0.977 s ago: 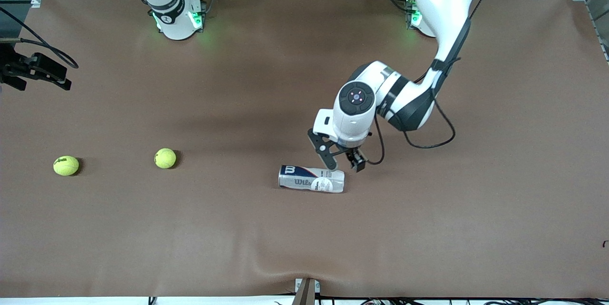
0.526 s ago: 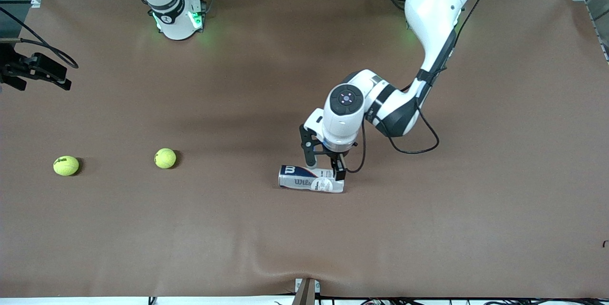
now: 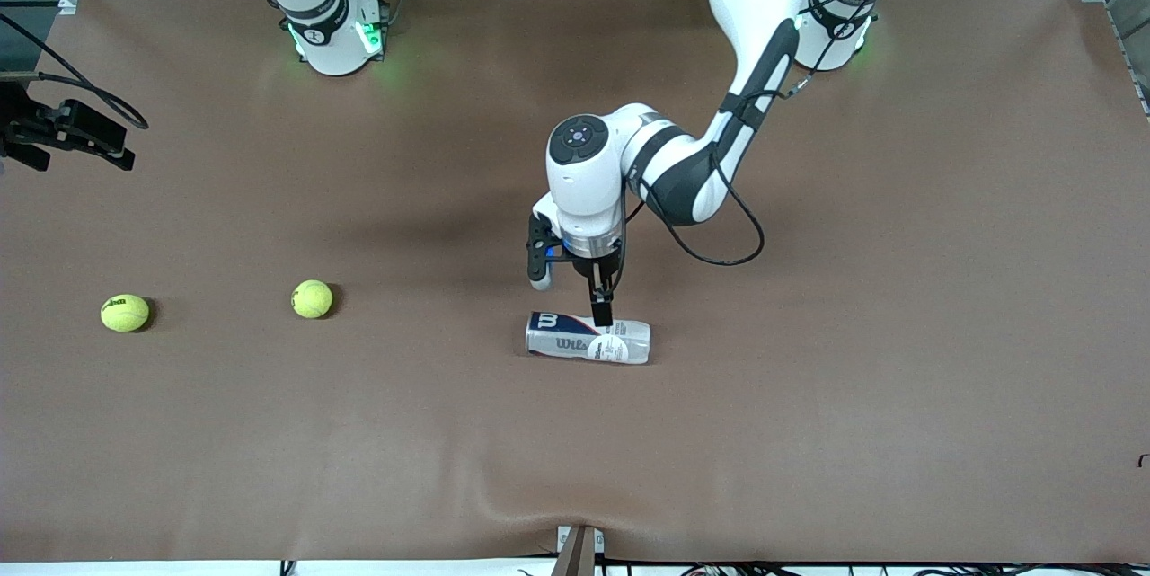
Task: Insert tennis ball vertically with right arm
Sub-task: 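Close the left gripper around the tube's closed end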
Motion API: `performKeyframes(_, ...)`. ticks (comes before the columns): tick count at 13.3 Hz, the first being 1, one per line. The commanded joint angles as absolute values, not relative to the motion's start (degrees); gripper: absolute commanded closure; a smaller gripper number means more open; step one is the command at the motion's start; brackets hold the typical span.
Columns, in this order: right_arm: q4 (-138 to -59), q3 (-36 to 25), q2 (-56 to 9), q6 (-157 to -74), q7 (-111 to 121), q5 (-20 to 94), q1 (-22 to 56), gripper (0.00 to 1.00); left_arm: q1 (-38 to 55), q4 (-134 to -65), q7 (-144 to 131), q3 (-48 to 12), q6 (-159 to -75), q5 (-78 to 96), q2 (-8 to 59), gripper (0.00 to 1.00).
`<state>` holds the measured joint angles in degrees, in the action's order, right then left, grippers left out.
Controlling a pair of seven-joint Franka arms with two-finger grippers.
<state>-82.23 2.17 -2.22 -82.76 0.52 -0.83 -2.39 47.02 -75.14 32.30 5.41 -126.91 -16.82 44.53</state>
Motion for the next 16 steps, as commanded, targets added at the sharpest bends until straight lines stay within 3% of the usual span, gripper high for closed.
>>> performKeyframes(1, -82.3, 2.5, -2.0, -82.5, 1.1, -0.4, -3.0, 0.00, 49.8, -72.2, 30.3, 10.2, -126.4, -18.0, 48.2, 0.00)
performKeyframes(4, -82.3, 2.5, -2.0, -82.5, 1.1, -0.4, -3.0, 0.00, 51.9, -71.1, 30.8, 12.9, -126.4, -18.1, 51.0, 0.00)
performKeyframes(16, -82.3, 2.5, -2.0, -82.5, 1.1, -0.4, -2.9, 0.00, 52.0, -71.1, 40.2, 13.0, -126.4, -17.9, 53.0, 0.00)
